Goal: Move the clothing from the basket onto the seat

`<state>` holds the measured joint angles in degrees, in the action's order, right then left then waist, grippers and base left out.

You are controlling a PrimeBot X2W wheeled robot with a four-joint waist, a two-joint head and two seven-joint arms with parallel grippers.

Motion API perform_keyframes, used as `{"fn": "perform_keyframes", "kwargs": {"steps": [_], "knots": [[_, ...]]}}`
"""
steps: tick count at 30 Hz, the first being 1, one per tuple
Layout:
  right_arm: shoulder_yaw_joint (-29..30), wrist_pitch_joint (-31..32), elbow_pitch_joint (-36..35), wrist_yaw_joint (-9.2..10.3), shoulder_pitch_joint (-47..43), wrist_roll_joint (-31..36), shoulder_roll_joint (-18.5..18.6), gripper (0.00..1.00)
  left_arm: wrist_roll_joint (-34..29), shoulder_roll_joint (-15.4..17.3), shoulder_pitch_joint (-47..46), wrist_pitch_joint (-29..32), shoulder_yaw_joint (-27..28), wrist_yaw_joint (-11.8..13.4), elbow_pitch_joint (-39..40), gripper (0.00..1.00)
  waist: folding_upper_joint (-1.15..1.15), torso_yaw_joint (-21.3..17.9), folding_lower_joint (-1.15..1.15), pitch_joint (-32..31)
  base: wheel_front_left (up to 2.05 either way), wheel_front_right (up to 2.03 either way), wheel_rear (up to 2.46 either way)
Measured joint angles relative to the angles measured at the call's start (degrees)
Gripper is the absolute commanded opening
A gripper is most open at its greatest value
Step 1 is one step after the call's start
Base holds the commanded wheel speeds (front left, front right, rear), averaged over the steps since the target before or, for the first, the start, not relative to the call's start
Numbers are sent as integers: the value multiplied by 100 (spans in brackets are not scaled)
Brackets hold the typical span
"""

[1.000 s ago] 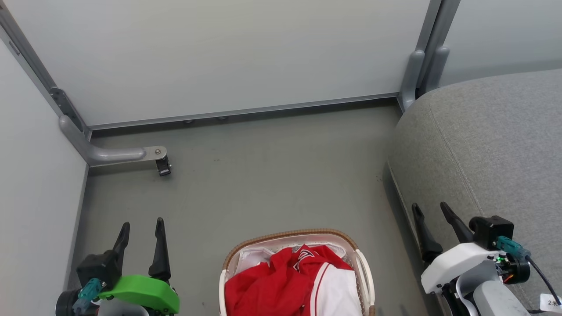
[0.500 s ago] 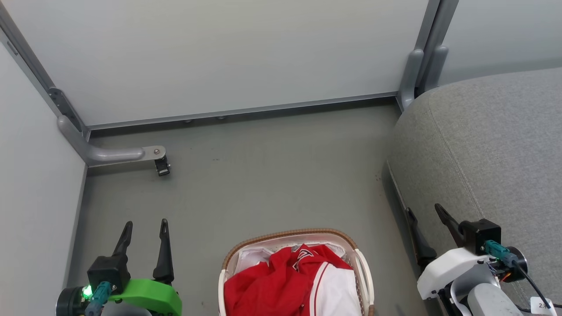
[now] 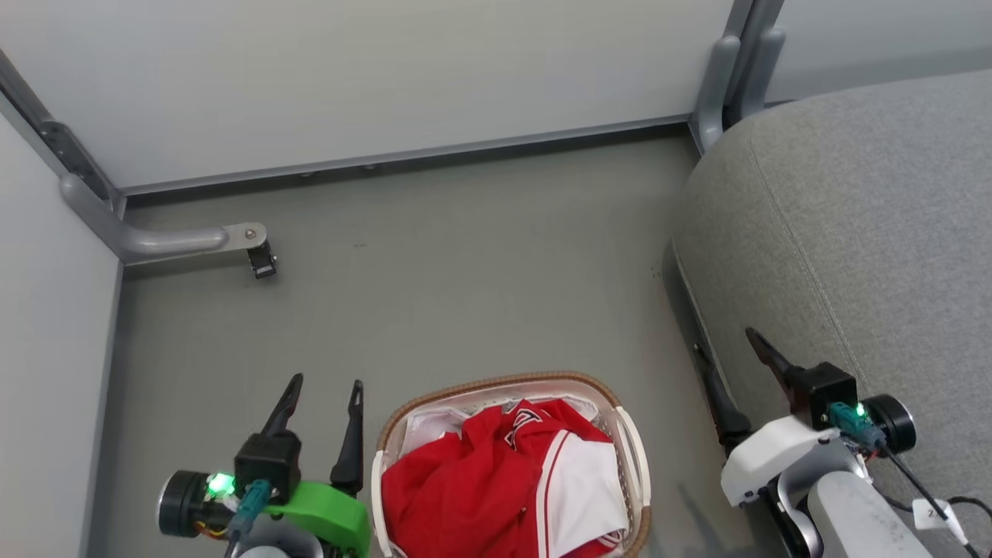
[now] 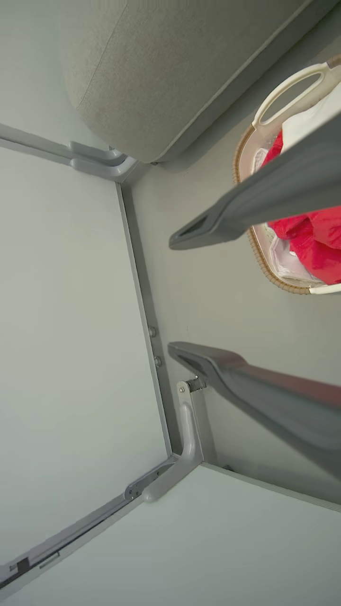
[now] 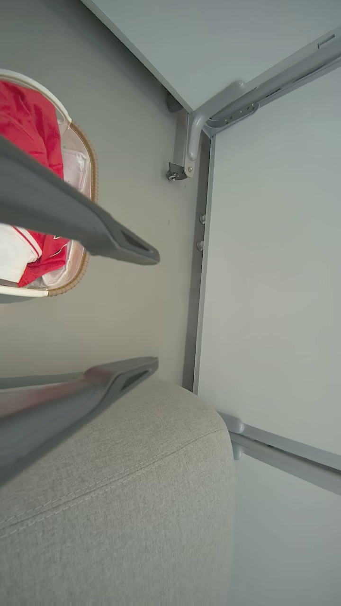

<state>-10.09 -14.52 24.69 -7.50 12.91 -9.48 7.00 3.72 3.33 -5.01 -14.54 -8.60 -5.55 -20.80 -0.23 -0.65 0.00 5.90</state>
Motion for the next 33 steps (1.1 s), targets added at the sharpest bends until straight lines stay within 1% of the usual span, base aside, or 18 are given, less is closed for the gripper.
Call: {"fn": "perform_keyframes", "kwargs": {"steps": [6,13,18,19,23,29,33], "knots": [[-156,-48,-227,-2,440,230,63,100,-158,-35,-488,-52,-388,-86,-343,100,0,-160,0,519,0,0,0],[-200,-49,-620,-2,946,240,-2,100,-158,-25,-1077,-57,-766,-154,-1029,100,0,-411,1,1268,0,0,0],[-360,-56,-792,-2,1152,237,-129,100,-132,172,-1502,-57,-1125,-182,-1709,100,0,-618,1,1812,0,0,0],[-438,-56,-855,-2,1235,222,-193,100,-65,292,-1690,-57,-1327,-182,-2012,100,0,-717,0,2035,0,0,0],[-450,-56,-935,-2,1347,171,-255,100,170,468,-2102,-58,-1726,-183,-2521,100,0,-921,0,2457,0,0,0],[-474,-56,-947,-2,1450,100,-352,100,676,610,-2731,-57,-2321,-185,-3554,100,0,-1228,0,3046,0,0,0],[-465,-56,-987,-2,1485,74,-386,100,797,690,-3169,-58,-2663,-185,-4038,100,0,-1435,0,3410,0,0,0]]}}
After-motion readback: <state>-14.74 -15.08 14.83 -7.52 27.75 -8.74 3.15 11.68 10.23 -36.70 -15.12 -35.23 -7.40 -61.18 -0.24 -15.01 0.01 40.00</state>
